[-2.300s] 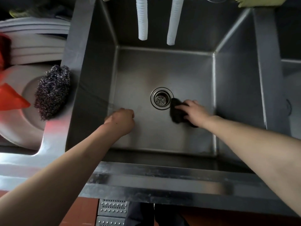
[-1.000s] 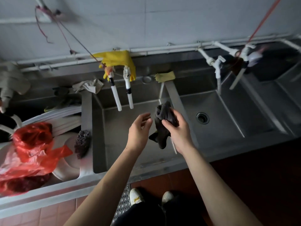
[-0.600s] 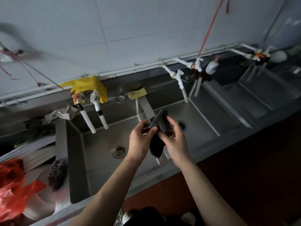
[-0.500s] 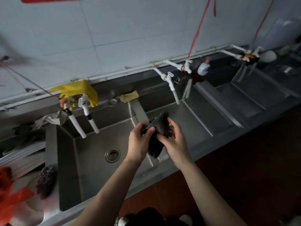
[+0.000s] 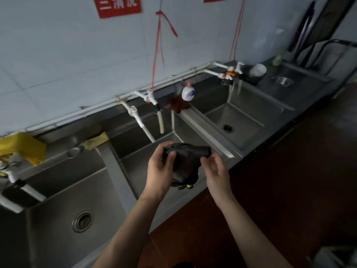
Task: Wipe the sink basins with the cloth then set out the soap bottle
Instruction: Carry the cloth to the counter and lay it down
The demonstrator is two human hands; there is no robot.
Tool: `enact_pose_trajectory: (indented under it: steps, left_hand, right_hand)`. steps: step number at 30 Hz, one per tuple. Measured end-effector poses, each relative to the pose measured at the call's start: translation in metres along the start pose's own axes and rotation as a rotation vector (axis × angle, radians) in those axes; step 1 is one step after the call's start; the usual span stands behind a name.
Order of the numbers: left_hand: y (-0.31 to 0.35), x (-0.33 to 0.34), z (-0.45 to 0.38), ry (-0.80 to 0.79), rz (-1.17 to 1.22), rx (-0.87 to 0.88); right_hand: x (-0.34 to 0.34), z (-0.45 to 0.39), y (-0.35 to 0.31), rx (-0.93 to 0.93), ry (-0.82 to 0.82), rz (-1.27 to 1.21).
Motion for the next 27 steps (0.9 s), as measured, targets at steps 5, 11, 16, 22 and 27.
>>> enact_pose_trajectory:
  steps: [5,11,16,22,27]
  left_hand:
    - [0.012,0.069,-0.027,-0.076,0.067,0.005]
    - [0.019,0.17,-0.078,-0.228,0.056,0.052]
    - [0.017,0.26,-0.132,-0.303,0.148,0.084]
    - [0.031,0.374,-0.206,-0.629,0.33,0.129]
    - [0.035,0.458,-0.262,-0.835,0.411,0.066]
  right_hand:
    - [-0.066,-0.025,-0.006,-0.066,0.085,-0.039]
    - [-0.145,-0.068,-0.019,-0.02,0.188,-0.2]
    - [-0.22,-0.124,-0.008,-0.003,0.28,-0.134]
    - [-0.311,-0.208,-0.019,-0.014,0.393,-0.146]
    - [-0.386,-0.27,-0.023,-0.021,0.431,-0.191]
Point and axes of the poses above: each hand's wrist, its own z-axis away from the middle knuckle, its own x-axis out of the palm, y = z × x, the point moved 4 cm from there along -z, towards the middle knuckle, and after that the axes turned 3 degrees about x, right-handed, at the moved point
